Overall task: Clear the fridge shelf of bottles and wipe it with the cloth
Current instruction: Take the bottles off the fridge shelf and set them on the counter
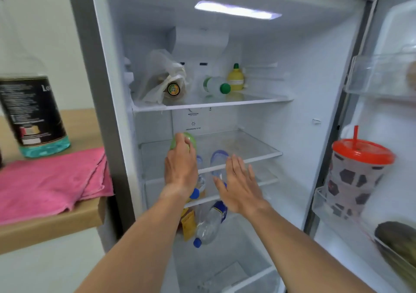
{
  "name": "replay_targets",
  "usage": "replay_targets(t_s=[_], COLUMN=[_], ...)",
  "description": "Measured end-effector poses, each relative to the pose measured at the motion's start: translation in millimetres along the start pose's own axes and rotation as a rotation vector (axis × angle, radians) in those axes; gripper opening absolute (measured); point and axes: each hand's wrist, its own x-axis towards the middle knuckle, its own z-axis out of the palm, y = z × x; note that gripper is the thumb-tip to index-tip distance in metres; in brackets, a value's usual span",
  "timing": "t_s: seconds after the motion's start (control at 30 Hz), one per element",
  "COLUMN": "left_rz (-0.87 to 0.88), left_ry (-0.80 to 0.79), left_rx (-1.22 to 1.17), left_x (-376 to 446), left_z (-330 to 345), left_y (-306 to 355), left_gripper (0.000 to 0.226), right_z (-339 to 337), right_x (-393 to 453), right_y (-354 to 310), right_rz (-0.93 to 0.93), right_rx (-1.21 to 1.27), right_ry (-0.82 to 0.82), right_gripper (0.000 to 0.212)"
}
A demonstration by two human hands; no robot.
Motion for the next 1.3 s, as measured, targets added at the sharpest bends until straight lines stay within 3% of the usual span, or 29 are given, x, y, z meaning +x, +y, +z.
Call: replay_targets(t_s=[0.07,0.23,0.53,0.67,0.77,0.93,1.3], left_rz=[0.001,0.141,0.151,0.168,0.189,0.105,0.056], left_ry=[0.020,0.050,0.173,0.167,0.247,0.318,0.383], left_rx=[-0.102,-0.070,0.187,0.222,0.198,0.133,0.500], left_x=[-7.0,-30.4,-35.0,-41.3,-39.7,-30.0,-7.5], left_z=[-16.1,-58.7,-164.9,-219.6,-270.5,-350.5,-435.9], left_y=[17.8,60.6,116.8,120.9,126.3,128.6,69.7], left_gripper=[0.012,0.019,0.043,0.039,0.034,0.032,0.026], right_z=[-18.7,-66.0,-119.8,-136.6,-148.7,-174.1,-164.4], right_x=[-14.8,-55.0,-115.6,-132.2,-142.6,-153.8,-143.6], right_y=[-3.0,-14.6,-53.1,-81.9,-110.0,-164.0,-261.6], right_rz=[0.037,0.073,0.058,0.027,-0.019,-0.131,-0.322], right_rx=[0.010,-0.010,-0.007,0.016,0.034,0.070,0.119], right_ry=[-0.017,-0.022,0.005,0.008,0.038,0.067,0.069], right_gripper=[0.074,0.072,0.072,0.072,0.072,0.071,0.072])
